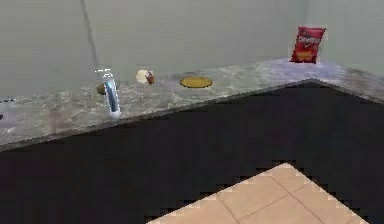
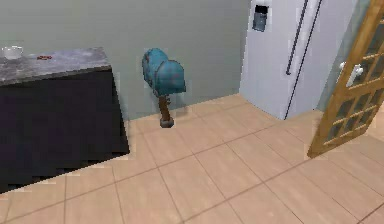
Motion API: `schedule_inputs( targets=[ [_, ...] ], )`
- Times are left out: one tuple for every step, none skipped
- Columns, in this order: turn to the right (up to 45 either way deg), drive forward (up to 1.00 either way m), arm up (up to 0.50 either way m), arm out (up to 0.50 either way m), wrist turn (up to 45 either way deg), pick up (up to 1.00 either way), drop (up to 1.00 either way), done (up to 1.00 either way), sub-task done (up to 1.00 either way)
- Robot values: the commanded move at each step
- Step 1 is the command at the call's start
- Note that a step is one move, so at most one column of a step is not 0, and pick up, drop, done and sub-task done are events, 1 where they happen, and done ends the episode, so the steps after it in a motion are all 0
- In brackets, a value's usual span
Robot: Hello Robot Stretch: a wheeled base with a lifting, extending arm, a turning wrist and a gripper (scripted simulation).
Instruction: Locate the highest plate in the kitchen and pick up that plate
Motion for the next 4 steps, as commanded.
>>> schedule_inputs(
  targets=[
    [6.0,0.0,0.0,0.0,0.0,0.0,0.0,0.0,0.0],
    [0.0,0.5,0.0,0.0,0.0,0.0,0.0,0.0,0.0],
    [-45.0,0.0,0.0,0.0,0.0,0.0,0.0,0.0,0.0],
    [-42.0,0.0,0.0,0.0,0.0,0.0,0.0,0.0,0.0]
  ],
)
